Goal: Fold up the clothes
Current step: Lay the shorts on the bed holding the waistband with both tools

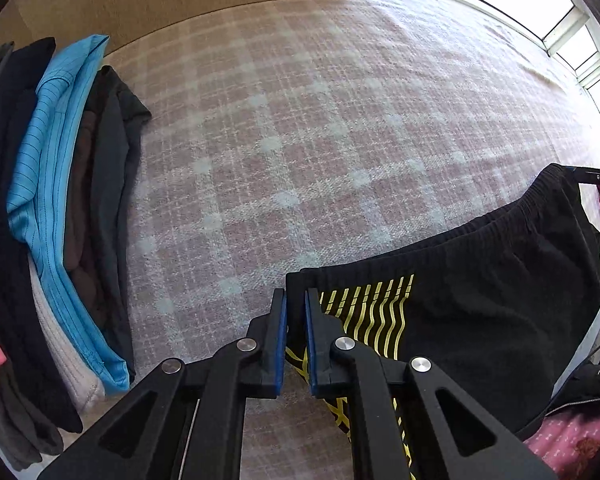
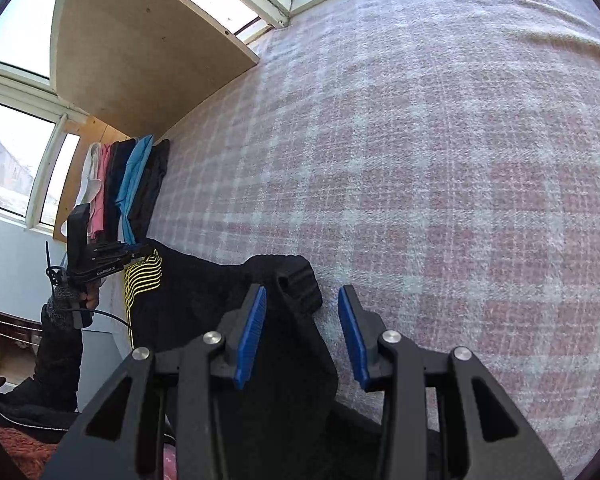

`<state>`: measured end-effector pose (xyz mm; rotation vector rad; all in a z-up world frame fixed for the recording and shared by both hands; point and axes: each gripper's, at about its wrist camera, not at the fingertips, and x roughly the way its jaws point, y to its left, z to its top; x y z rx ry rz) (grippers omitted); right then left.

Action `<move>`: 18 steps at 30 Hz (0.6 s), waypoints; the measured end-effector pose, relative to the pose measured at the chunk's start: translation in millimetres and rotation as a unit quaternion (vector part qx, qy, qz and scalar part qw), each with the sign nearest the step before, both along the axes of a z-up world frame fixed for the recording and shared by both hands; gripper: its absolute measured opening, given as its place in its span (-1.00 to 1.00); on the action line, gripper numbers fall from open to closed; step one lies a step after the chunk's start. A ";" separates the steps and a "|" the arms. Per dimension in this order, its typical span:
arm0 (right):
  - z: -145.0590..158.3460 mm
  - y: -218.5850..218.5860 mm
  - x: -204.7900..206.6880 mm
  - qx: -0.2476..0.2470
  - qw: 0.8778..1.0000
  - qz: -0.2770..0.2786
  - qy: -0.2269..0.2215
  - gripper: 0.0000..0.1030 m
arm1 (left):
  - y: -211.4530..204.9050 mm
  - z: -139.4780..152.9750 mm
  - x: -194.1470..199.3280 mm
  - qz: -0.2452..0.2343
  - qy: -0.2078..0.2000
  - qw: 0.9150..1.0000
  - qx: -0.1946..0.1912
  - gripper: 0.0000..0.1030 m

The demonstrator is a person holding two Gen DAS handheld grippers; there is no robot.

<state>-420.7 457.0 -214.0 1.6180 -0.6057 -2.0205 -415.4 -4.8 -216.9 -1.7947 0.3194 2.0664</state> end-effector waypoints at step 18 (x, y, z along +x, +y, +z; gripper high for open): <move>31.5 -63.5 19.6 0.207 0.966 0.096 0.118 -0.66 | -13.6 3.6 -7.2 0.007 -0.001 1.000 0.021 -0.83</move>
